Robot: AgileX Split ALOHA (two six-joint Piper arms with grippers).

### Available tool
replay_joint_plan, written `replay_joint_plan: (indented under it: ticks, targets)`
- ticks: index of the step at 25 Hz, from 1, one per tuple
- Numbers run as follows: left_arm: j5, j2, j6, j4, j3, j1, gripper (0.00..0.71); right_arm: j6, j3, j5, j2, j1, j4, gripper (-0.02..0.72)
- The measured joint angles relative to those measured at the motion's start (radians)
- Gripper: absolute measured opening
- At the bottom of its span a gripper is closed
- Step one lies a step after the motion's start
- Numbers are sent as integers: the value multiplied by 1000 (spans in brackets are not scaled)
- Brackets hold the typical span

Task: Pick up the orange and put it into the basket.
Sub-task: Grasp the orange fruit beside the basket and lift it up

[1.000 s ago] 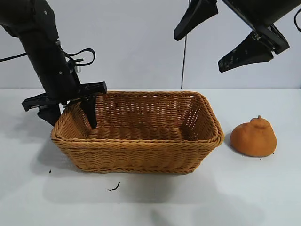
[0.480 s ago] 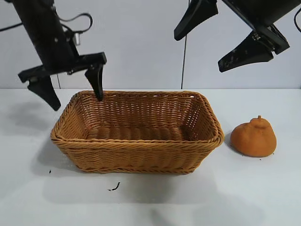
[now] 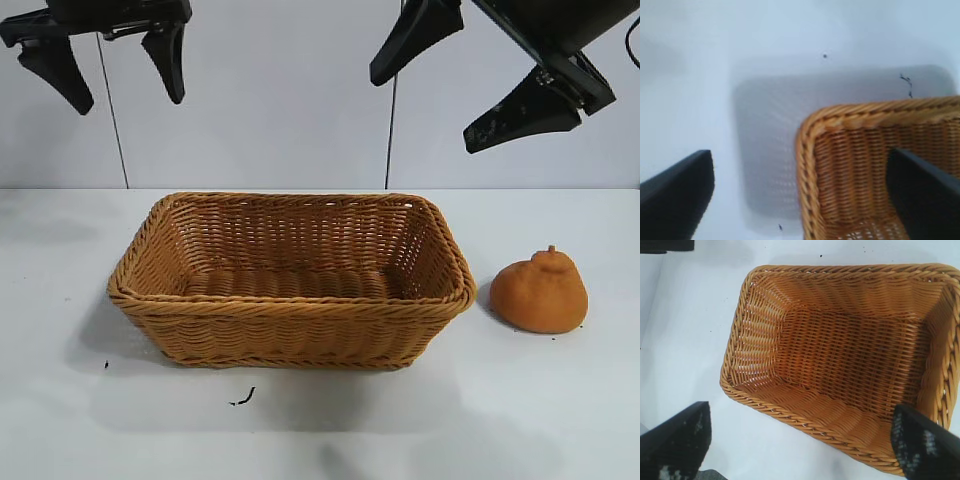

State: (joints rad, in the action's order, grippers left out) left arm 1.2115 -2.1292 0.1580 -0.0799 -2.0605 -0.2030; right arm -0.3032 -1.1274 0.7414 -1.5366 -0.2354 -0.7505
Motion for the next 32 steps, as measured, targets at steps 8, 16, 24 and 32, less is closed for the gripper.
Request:
replay_joint_plan:
  ticks: [8, 16, 24, 32]
  targets:
    - [2, 20, -19, -20, 30, 187, 668, 0, 0, -2, 0, 0, 0, 696]
    - [1, 216, -89, -19, 313, 199, 668, 0, 0, -3, 0, 0, 0, 696]
    - [-1, 554, -123, -16, 720, 199, 656, 0, 0, -3, 0, 0, 0, 696]
    - [1, 1013, -125, 57, 1113, 199, 651, 0, 0, -3, 0, 0, 0, 696]
